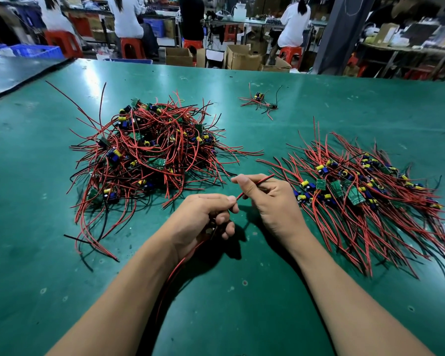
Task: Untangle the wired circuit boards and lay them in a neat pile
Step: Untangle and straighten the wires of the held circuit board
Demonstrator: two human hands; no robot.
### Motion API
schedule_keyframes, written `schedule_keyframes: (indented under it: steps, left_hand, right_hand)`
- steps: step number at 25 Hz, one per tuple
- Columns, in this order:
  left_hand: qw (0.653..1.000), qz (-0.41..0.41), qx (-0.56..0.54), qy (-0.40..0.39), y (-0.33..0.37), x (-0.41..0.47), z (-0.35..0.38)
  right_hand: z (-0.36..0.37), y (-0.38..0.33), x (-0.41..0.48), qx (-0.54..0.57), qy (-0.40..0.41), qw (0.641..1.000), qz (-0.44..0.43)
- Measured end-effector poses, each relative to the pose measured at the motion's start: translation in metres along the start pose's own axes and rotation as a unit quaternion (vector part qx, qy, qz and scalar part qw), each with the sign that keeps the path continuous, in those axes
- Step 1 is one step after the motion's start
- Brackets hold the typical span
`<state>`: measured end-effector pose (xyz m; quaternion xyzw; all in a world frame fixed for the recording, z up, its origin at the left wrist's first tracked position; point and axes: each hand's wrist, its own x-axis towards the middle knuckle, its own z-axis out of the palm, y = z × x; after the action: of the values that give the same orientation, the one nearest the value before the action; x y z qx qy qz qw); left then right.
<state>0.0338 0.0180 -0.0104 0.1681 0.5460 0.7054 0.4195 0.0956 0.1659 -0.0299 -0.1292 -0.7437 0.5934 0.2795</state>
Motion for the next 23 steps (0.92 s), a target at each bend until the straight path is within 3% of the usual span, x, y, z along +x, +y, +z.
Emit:
schedule_keyframes:
  steps: [8, 11, 15, 23]
  left_hand:
    - [1.0, 0.003, 0.011, 0.005, 0.002, -0.001, 0.001]
    - [1.0, 0.008, 0.021, 0.015, 0.001, -0.001, 0.002]
    - [0.999, 0.0, 0.034, 0.002, 0.001, -0.001, 0.003]
    - [1.0, -0.009, -0.017, 0.021, 0.008, -0.003, 0.004]
  right_hand:
    - [-0.006, 0.004, 0.005, -0.064, 0.098, 0.991, -0.057]
    - [-0.005, 0.004, 0.006, -0.104, 0.106, 0.988, -0.032]
    - [-0.006, -0.004, 0.008, 0.021, 0.062, 0.992, 0.104]
    - [-0.018, -0.005, 0.012, 0.145, 0.042, 0.974, 0.168]
